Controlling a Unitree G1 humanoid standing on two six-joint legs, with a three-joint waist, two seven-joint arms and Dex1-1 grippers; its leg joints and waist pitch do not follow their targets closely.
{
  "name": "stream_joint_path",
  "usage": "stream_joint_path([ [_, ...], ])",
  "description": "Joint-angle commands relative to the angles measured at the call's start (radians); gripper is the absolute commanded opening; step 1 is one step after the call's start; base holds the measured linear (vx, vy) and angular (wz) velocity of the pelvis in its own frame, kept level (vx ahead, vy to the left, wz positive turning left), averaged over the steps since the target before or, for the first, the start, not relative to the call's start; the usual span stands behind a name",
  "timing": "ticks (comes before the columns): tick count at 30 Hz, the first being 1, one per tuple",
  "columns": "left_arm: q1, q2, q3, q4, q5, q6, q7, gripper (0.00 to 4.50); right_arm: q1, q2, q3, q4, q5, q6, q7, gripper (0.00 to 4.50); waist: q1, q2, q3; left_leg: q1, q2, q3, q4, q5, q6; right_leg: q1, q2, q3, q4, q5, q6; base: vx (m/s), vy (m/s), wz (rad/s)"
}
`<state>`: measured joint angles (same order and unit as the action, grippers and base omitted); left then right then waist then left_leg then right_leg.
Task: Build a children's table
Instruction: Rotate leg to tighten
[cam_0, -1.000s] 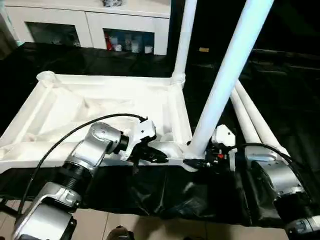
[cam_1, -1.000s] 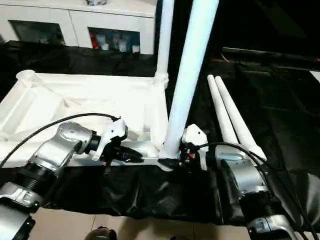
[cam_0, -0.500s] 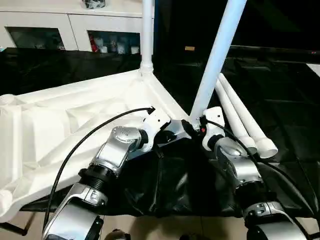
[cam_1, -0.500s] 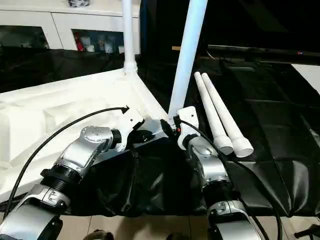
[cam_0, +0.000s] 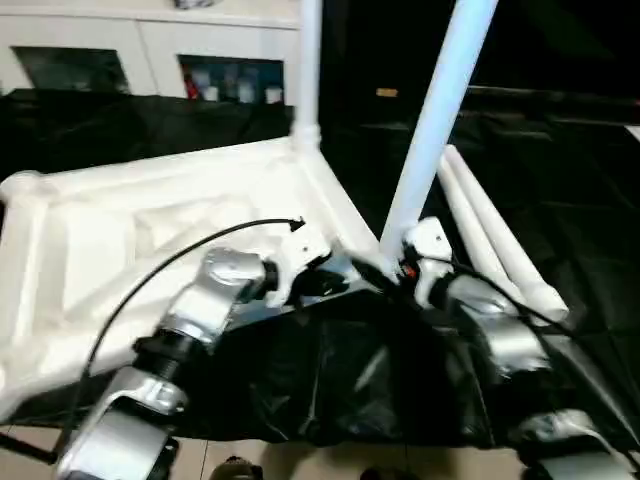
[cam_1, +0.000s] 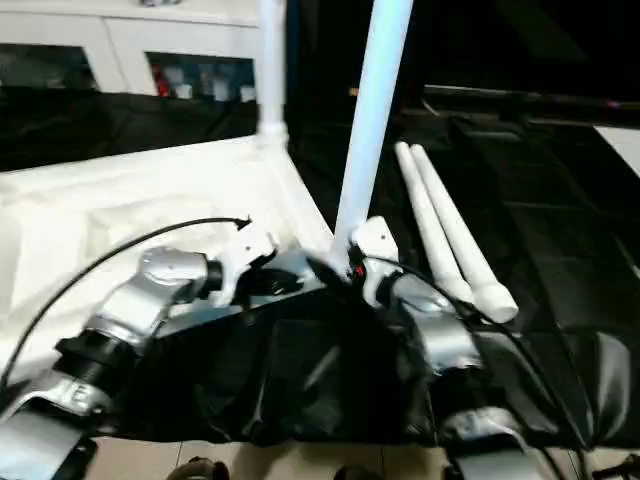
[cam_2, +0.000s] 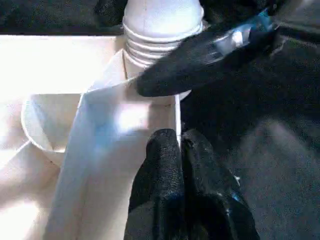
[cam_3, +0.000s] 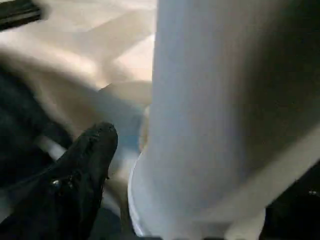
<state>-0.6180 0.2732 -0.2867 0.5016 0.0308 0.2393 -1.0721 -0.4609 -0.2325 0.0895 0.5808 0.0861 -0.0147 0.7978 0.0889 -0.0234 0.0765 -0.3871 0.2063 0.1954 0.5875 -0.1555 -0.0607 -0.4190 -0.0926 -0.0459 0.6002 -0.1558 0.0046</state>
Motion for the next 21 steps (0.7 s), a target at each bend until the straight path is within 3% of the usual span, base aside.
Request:
stream_joint_path([
  [1, -0.01, 0.007, -0.022, -0.048, -0.052, -0.027, -0.103, 0.0, 0.032, -0.041, 0.054, -0.071, 0.047, 0.022, 0.165, 3.99, 0.003, -0.002, -0.085, 0.024, 0.02, -0.007, -0.068, -0.249, 0.048, 0.052, -0.039, 0.028, -0.059, -0.189, -0.239, 0.0, 0.0, 0.0],
  [9, -0.022, 0.059, -0.033, -0.032, -0.07, -0.028, -0.207, 0.0, 0.067, -0.12, 0.093, -0.148, 0.094, 0.067, 0.334, 3.99, 0.014, -0.003, -0.08, 0.028, 0.025, -0.007, -0.072, -0.311, 0.025, 0.046, -0.044, 0.03, -0.069, -0.302, -0.22, 0.0, 0.0, 0.0],
  [21, -0.024, 0.063, -0.027, -0.008, -0.061, -0.039, -0.21, 0.0, 0.088, -0.126, 0.108, -0.166, 0.094, 0.088, 0.367, 2.94, 0.024, -0.007, -0.084, 0.025, 0.023, -0.009, -0.07, -0.281, 0.018, 0.046, -0.046, 0.029, -0.067, -0.3, -0.211, 0.0, 0.0, 0.0],
])
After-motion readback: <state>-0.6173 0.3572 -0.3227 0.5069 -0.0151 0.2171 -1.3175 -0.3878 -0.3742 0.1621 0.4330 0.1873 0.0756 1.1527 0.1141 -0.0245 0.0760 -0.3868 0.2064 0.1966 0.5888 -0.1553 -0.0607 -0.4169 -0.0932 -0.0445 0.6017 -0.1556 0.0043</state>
